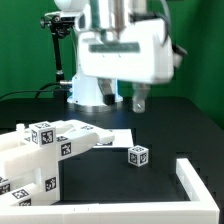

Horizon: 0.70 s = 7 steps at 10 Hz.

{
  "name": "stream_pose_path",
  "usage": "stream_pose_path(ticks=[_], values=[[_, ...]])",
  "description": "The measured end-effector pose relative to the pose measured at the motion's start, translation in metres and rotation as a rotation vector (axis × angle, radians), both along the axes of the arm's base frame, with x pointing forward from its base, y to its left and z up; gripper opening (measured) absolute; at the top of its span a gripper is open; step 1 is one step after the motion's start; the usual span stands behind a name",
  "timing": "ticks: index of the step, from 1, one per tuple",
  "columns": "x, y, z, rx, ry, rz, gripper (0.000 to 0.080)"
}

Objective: Assemble chair

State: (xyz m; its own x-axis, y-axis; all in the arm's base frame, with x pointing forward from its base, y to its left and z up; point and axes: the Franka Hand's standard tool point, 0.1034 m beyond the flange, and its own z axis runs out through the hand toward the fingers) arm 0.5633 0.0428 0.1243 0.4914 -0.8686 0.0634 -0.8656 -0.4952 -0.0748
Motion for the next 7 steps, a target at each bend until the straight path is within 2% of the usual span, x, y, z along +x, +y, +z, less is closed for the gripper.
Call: stream_pose_path(ticks=[4,5,6,7], values=[[0.000,0.001,-0.001,-0.002,-0.003,0.001,0.0649],[-0.011,0.016,-0.008,-0.001,-0.011,-0.032,0.0649],[-0.029,0.034,-0.018,-0.003,0.010,-0.030,0.0649],[-0.038,0.044,-0.024,-0.008,0.010,-0.028,0.0649]])
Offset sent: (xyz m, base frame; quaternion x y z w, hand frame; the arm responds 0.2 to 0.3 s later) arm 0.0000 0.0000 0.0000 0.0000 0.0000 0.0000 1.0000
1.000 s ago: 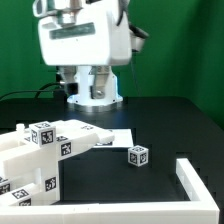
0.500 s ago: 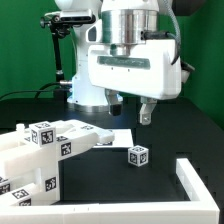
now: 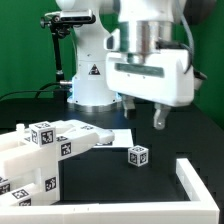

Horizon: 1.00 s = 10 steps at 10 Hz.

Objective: Assemble chair

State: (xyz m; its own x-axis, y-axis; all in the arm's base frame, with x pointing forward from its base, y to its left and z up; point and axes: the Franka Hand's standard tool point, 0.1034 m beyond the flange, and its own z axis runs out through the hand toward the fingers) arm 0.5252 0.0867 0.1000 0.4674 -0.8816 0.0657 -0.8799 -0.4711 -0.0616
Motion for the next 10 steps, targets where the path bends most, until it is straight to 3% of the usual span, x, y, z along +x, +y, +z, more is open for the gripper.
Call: stream_pose_path(ticks=[1,5,7,10], values=[[-0.007,0.003,-0.006,-0.011,-0.016,0.002,0.0649],[-0.009,0.003,-0.010,-0.020,-0.020,0.019,0.0649],[-0.038,-0.001,-0.033,-0.060,-0.010,0.097,0.0649],[-0.041,-0.003,-0.036,-0.066,-0.016,0.102,0.0649]])
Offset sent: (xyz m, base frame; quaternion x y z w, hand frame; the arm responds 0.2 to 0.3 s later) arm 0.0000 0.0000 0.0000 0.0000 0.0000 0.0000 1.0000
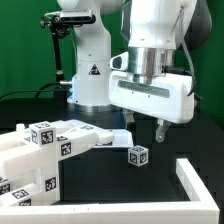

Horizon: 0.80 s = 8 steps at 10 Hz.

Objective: Assemble chair

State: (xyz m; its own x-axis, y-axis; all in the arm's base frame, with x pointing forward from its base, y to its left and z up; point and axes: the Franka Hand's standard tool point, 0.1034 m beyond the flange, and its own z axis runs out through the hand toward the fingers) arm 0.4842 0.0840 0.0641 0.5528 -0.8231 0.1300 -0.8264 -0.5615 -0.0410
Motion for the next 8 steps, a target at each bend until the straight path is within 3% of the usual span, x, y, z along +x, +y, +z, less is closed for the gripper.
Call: stream_pose_path(ticks=[2,5,8], values=[[-0.001,0.000,-0.001,-0.002,0.002,0.000,0.0649],[-0.017,-0.005,-0.027,-0.044,0.040,0.017,0.0649],[-0.021,-0.010,-0.057,-0.102,0.076,0.036,0.0649]])
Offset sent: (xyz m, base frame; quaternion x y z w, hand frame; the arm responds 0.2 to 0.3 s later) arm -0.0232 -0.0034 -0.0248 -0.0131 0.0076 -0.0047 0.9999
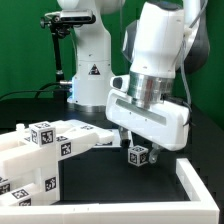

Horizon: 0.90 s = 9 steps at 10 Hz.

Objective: Assemble chair

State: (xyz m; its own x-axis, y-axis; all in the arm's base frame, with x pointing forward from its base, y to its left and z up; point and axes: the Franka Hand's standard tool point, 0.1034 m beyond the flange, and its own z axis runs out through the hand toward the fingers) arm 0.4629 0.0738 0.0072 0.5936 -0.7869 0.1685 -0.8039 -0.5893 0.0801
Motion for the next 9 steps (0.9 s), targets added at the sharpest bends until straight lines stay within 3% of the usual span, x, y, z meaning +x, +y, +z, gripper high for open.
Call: stream_pose_path(ticks=[2,3,4,5,6,7,9], values=[[-0.001,0.002,-0.002,-0.003,0.003,0.002,0.0620],[0.001,0.004,-0.001,-0.001,0.000,0.006,0.0485],[0.001,0.005,-0.001,-0.001,0.000,0.008,0.0485],[0.000,0.004,-0.001,-0.002,0.001,0.009,0.0342],[0.001,0.004,-0.001,-0.003,0.000,0.009,0.0342],[0.000,0.004,-0.001,-0.002,0.002,0.019,0.0265],[0.001,0.003,0.014,0.019,0.011,0.075,0.0265]])
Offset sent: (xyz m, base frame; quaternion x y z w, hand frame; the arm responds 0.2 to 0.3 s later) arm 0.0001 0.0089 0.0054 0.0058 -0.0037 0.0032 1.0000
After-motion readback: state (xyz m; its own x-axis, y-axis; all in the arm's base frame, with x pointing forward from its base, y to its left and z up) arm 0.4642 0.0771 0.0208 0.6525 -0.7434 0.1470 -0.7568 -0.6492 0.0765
